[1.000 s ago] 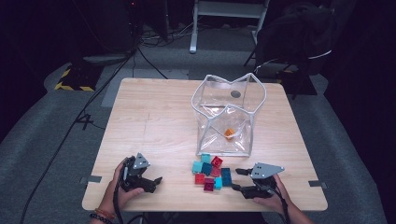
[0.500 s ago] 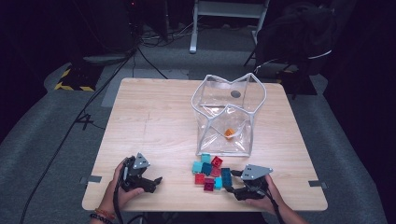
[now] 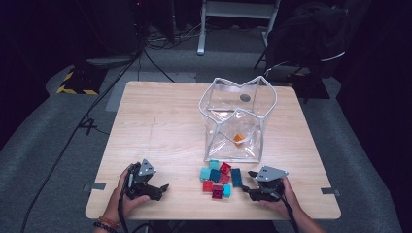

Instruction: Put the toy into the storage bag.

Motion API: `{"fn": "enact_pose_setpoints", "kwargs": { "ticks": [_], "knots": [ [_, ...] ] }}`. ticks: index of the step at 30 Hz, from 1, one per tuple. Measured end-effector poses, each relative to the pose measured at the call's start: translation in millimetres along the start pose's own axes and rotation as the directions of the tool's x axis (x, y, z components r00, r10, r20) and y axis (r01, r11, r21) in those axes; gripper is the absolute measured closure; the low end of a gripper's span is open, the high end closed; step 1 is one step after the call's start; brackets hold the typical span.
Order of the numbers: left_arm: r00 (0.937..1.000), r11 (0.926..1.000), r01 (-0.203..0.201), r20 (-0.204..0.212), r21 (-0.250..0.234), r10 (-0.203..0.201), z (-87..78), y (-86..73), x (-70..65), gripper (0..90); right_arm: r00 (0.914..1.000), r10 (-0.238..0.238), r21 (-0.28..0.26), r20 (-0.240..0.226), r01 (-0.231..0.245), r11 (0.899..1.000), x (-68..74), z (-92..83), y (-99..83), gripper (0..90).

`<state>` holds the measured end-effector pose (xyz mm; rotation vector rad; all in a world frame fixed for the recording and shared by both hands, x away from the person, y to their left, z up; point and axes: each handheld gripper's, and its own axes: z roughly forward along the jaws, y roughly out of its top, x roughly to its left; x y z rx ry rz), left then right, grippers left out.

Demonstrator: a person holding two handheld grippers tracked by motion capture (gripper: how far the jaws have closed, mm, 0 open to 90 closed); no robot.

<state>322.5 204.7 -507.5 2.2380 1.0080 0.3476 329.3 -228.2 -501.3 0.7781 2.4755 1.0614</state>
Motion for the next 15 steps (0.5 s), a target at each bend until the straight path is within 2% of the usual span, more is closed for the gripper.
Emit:
{"fn": "enact_pose_setpoints", "kwargs": {
  "ticks": [3,6,9,13,15],
  "knots": [
    [1.0000,1.0000,-0.001,0.000,-0.001,0.001,0.1,0.1,0.1,0.2,0.9996,0.029,0.002,-0.003,-0.029,1.000,-3.5,0.1,-0.3,39.7],
    [1.0000,1.0000,-0.002,0.000,-0.002,0.002,0.1,0.1,0.2,0.2,0.9999,0.000,0.002,0.012,0.000,1.000,-0.2,1.0,1.8,39.5],
    [1.0000,1.0000,-0.001,0.000,-0.001,0.001,0.1,0.0,0.1,0.2,0.9997,0.013,-0.015,-0.019,-0.013,1.000,2.1,1.7,3.3,38.6],
    [1.0000,1.0000,-0.002,0.000,-0.002,0.002,0.1,0.1,0.2,0.2,0.9983,-0.002,-0.019,-0.059,0.000,1.000,9.1,5.6,7.2,36.5],
    [1.0000,1.0000,-0.002,0.000,-0.002,0.002,0.2,0.1,0.2,0.2,0.9981,-0.005,-0.009,-0.062,0.005,1.000,12.3,10.5,9.5,35.9]
  ]
}}
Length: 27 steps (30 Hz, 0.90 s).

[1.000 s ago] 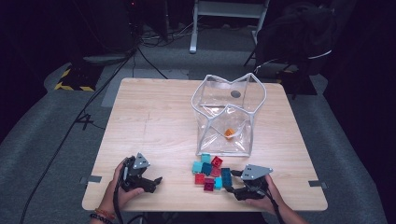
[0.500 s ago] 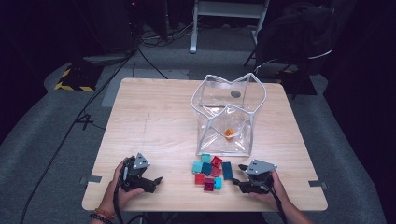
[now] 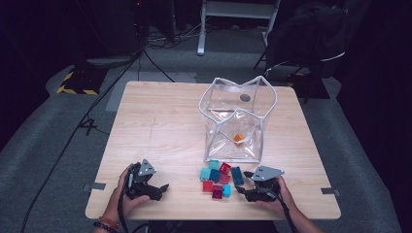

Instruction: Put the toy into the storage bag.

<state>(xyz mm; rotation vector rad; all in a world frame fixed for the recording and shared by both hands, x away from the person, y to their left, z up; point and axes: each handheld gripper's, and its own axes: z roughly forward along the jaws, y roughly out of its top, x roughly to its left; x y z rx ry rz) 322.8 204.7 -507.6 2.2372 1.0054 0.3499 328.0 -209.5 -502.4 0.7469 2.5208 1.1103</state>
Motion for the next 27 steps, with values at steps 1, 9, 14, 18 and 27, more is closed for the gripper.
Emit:
{"fn": "enact_pose_setpoints", "kwargs": {
  "ticks": [1,9,14,18,27],
  "knots": [
    [1.0000,1.0000,0.001,0.001,0.002,-0.001,-0.1,-0.1,-0.1,0.2,1.0000,0.003,0.003,-0.004,-0.003,1.000,1.0,2.7,1.2,35.4],
    [1.0000,1.0000,0.002,0.001,0.002,-0.002,-0.1,-0.1,-0.1,0.2,0.9972,0.069,0.005,0.030,-0.069,0.998,-1.3,13.4,10.1,38.3],
    [1.0000,1.0000,0.001,0.000,0.000,-0.001,0.0,0.0,-0.1,0.2,0.9952,0.072,-0.002,0.067,-0.072,0.997,-4.1,9.0,8.3,55.8],
    [1.0000,1.0000,0.002,0.001,0.002,-0.002,-0.1,-0.1,-0.1,0.2,0.9966,0.071,-0.001,0.042,-0.071,0.997,-9.9,4.4,3.9,59.3],
    [1.0000,1.0000,0.000,0.000,0.000,0.000,0.0,0.0,0.0,0.2,0.9967,0.060,-0.003,0.055,-0.060,0.998,-20.6,-9.3,-4.6,59.5]
  ]
}}
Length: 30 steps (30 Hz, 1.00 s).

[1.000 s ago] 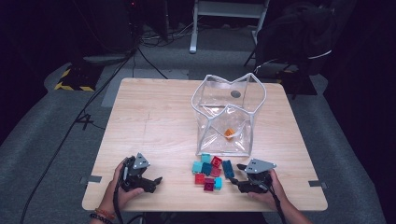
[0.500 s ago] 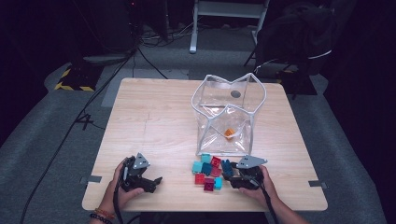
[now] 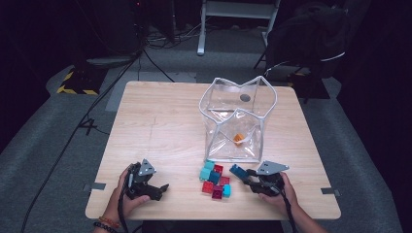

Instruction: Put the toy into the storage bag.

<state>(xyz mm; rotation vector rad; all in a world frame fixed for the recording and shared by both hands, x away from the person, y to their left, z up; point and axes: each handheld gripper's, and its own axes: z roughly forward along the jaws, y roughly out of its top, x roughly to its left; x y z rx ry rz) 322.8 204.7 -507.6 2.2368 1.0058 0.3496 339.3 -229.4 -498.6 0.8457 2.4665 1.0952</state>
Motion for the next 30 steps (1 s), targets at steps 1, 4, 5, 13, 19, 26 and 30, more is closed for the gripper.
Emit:
{"fn": "enact_pose_setpoints", "kwargs": {
  "ticks": [1,4,5,13,19,26,30],
  "knots": [
    [1.0000,1.0000,0.000,0.000,0.000,0.000,0.0,0.0,0.0,0.2,1.0000,-0.004,-0.006,-0.006,0.004,1.000,-1.5,-2.1,-0.4,59.5],
    [1.0000,1.0000,0.000,0.000,0.000,0.000,0.0,0.0,0.0,0.2,1.0000,-0.004,-0.020,0.002,0.004,1.000,-6.2,-8.0,-1.5,59.5],
    [1.0000,1.0000,0.000,0.000,0.000,0.000,0.0,0.0,0.0,0.2,1.0000,0.003,-0.025,0.004,-0.002,1.000,-8.2,-9.9,-2.0,59.5],
    [1.0000,1.0000,0.000,0.000,0.000,0.000,0.0,0.0,0.0,0.2,0.9991,0.036,-0.079,0.024,-0.034,0.996,-19.4,-30.1,-3.0,59.5],
    [1.0000,1.0000,0.000,0.000,0.000,0.000,0.0,0.0,0.0,0.2,0.9988,0.035,-0.123,0.035,-0.030,0.992,-22.6,-46.2,-0.2,59.5],
    [1.0000,1.0000,-0.001,0.000,0.000,0.001,0.0,0.0,0.0,0.2,0.9979,0.038,-0.168,0.052,-0.029,0.985,-28.8,-65.3,4.5,59.5],
    [1.0000,1.0000,0.000,0.000,0.000,0.000,0.0,0.0,0.0,0.2,0.9963,0.047,-0.186,0.073,-0.032,0.982,-35.3,-76.0,9.8,59.5]
  ]
}}
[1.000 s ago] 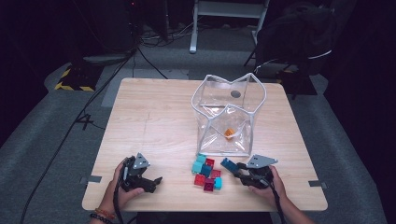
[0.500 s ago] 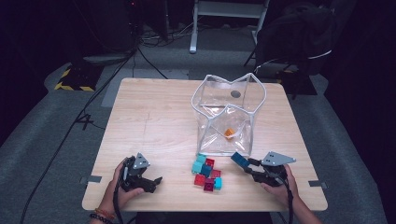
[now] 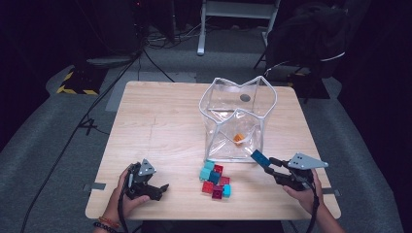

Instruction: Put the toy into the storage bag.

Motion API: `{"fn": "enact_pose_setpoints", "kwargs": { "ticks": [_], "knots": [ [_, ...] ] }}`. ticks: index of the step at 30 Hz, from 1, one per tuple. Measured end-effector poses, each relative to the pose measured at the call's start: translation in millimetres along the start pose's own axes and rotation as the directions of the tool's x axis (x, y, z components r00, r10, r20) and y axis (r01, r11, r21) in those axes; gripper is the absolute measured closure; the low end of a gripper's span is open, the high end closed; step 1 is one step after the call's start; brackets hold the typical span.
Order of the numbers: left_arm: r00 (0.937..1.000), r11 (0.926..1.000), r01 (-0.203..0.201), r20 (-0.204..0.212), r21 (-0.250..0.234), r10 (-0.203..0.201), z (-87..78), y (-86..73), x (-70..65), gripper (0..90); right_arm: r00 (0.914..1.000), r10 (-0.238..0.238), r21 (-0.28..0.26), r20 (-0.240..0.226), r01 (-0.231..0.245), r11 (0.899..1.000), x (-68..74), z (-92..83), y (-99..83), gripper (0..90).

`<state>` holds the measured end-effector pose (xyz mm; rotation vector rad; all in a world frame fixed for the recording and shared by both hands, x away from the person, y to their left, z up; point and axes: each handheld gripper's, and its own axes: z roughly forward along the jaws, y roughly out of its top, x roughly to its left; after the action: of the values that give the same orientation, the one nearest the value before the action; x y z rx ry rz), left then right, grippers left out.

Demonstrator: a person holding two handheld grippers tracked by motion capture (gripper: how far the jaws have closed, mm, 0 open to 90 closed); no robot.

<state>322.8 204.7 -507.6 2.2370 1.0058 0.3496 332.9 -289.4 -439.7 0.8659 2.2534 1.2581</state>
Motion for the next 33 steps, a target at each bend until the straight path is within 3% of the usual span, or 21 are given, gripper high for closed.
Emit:
{"fn": "enact_pose_setpoints", "kwargs": {
  "ticks": [14,33],
  "knots": [
    [1.0000,1.0000,0.000,0.000,0.000,0.000,0.0,0.0,0.0,0.2,0.9982,-0.019,-0.076,0.057,0.024,0.997,-13.4,-30.8,32.8,59.5],
    [1.0000,1.0000,-0.002,-0.001,0.000,0.002,-0.1,0.1,0.1,0.2,0.9941,-0.049,-0.173,0.096,0.065,0.983,-18.7,-49.4,70.6,59.5]
  ]
}}
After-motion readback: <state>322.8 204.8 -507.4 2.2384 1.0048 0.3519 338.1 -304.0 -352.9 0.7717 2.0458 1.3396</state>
